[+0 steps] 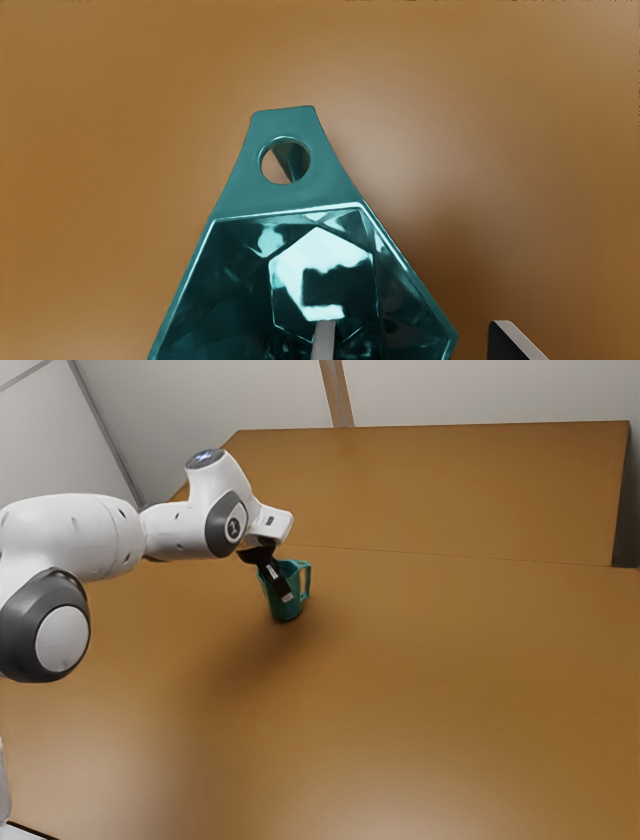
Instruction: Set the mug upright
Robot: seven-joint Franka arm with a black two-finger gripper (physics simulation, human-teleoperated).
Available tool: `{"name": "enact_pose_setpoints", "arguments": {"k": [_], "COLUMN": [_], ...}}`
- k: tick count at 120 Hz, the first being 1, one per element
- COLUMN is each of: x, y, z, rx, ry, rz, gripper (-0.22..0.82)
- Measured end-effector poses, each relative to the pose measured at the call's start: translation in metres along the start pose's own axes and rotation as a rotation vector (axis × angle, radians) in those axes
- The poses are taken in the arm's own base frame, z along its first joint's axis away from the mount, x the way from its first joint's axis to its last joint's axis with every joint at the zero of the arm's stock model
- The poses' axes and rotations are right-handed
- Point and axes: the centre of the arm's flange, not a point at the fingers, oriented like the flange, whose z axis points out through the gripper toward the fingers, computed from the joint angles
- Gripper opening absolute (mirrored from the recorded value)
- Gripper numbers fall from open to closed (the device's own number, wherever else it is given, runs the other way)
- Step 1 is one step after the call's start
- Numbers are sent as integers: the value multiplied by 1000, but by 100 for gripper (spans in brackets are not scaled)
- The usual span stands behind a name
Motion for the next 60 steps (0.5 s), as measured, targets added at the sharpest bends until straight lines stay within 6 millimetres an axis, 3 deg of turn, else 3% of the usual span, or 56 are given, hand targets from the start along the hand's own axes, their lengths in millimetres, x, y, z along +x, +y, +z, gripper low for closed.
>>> {"name": "enact_pose_setpoints", "arguments": {"k": [24, 60], "x": [3, 2], "y": [1, 6], "z": [-26, -74], "rx": [30, 34], "ry": [15, 13], "rz": [26, 6], "gripper": [48, 57]}}
